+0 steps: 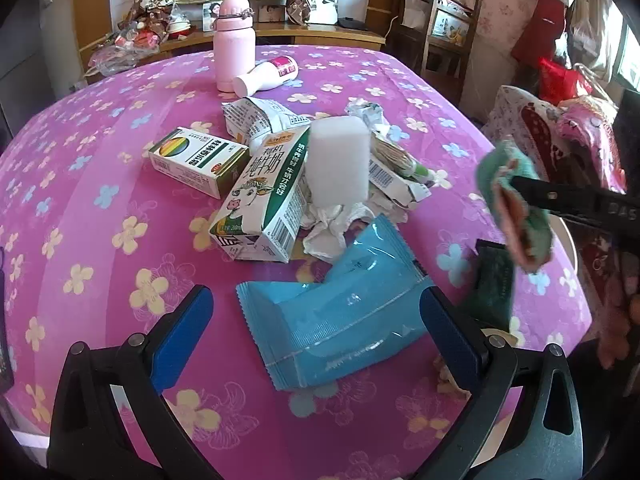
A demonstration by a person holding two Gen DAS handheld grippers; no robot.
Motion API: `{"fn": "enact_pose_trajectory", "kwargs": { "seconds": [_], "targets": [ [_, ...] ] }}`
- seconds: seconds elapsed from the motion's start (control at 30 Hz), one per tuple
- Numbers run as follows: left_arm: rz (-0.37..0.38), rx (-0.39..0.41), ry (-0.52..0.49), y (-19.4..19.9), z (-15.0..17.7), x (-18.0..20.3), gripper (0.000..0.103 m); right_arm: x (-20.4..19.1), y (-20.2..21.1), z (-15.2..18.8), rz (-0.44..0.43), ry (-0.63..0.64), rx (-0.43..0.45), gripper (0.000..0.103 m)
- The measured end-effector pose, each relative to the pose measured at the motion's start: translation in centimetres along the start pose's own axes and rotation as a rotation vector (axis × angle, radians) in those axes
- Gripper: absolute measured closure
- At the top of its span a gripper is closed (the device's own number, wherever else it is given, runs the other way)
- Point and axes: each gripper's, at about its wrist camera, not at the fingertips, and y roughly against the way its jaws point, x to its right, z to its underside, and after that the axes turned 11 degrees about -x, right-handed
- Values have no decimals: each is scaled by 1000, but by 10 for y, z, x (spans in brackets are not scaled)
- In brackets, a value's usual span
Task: Collect trash
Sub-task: 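Grasp the green towel with the right tool while the left tool grasps the blue wrapper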
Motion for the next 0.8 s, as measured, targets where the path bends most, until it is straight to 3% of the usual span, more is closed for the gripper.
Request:
{"fn": "enact_pose_trajectory", "kwargs": {
  "seconds": [0.13,0.33,0.47,0.53,0.6,0.8],
  "targets": [
    [-7,20,-70,-3,-5,7,0,8,8,3,-13,-13,4,61],
    [-47,-88,-242,-29,-7,24,0,11,11,8,-27,-16,1,61],
    [-31,-142,-227,-35,4,21,1,10,13,10,-30,-13,3,61],
    [-40,-159,-201,-38,9,14,13,10,14,10,-33,-11,4,61],
    [-37,-166,-164,-38,11,7,17,9,14,10,-36,-9,5,61],
    [26,-155,-113,-29,3,1,17,10,12,12,-43,-16,-2,61]
  ]
}}
